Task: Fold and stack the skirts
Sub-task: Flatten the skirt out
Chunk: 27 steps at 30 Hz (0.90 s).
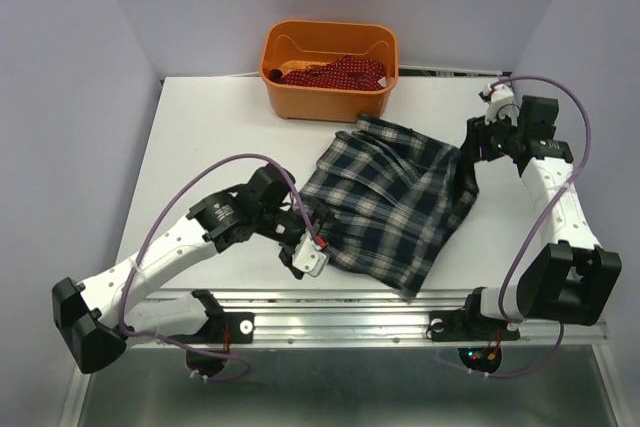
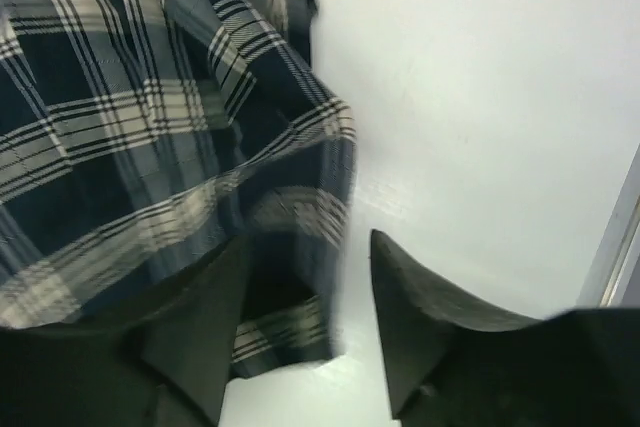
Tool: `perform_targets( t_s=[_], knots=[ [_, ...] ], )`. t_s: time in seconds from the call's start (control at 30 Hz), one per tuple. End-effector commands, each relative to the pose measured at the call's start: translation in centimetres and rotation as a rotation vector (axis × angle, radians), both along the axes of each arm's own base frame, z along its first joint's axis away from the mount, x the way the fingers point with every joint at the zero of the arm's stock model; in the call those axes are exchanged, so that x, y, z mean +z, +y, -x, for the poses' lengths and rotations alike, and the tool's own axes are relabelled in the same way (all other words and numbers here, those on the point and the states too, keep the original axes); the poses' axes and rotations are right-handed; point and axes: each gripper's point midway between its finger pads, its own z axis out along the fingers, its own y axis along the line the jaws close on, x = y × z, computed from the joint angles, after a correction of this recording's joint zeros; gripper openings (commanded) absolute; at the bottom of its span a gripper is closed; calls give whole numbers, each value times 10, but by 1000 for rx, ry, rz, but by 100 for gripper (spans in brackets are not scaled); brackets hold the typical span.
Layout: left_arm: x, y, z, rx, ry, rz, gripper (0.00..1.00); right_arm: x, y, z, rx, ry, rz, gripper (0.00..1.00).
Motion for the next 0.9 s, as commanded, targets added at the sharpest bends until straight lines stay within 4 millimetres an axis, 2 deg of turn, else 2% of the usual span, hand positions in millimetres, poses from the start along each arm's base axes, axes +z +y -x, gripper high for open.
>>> perform_targets(
  t_s=[0.0,0.1,0.13,0.17,0.27,0.3,0.37,0.4,0.5,0.53,0.57,0.6,0.77,0.8,0.87],
  knots=[
    [27,-13,-8,124,82,58,99,-36,-22,28,90,116,255,70],
    [40,-24,-21,257,179,114,99,-40,-34,26,47,141,299,73],
    [42,-29,-35,324,187,131,99,-40,-36,26,45,151,308,74],
    [39,-31,-40,363,211,124,98,-40,-39,25,40,159,319,76],
    [16,-39,-61,513,315,48,94,-33,-48,19,12,172,333,79],
    [-9,-43,-73,578,355,-18,91,-31,-49,13,11,169,334,79],
    [-31,-46,-79,658,461,-95,78,-35,-54,9,-16,191,323,78],
    [-57,-50,-80,660,525,-165,73,-43,-56,1,-15,222,318,77],
    [-84,-55,-88,717,599,-223,67,-60,-63,-7,-23,284,297,74],
    [-102,-56,-93,743,606,-263,66,-71,-64,-14,-21,315,286,73],
    [-111,-55,-97,757,605,-285,63,-76,-68,-18,-31,329,277,72],
    [-128,-54,-102,783,605,-329,60,-81,-69,-22,-31,343,270,72],
    [-177,-24,-120,857,646,-490,50,-109,-74,-38,5,436,247,72],
    [-191,-7,-132,898,649,-523,48,-111,-73,-39,11,449,239,72],
    [-203,15,-143,930,646,-564,45,-117,-68,-35,37,490,212,73]
  ],
)
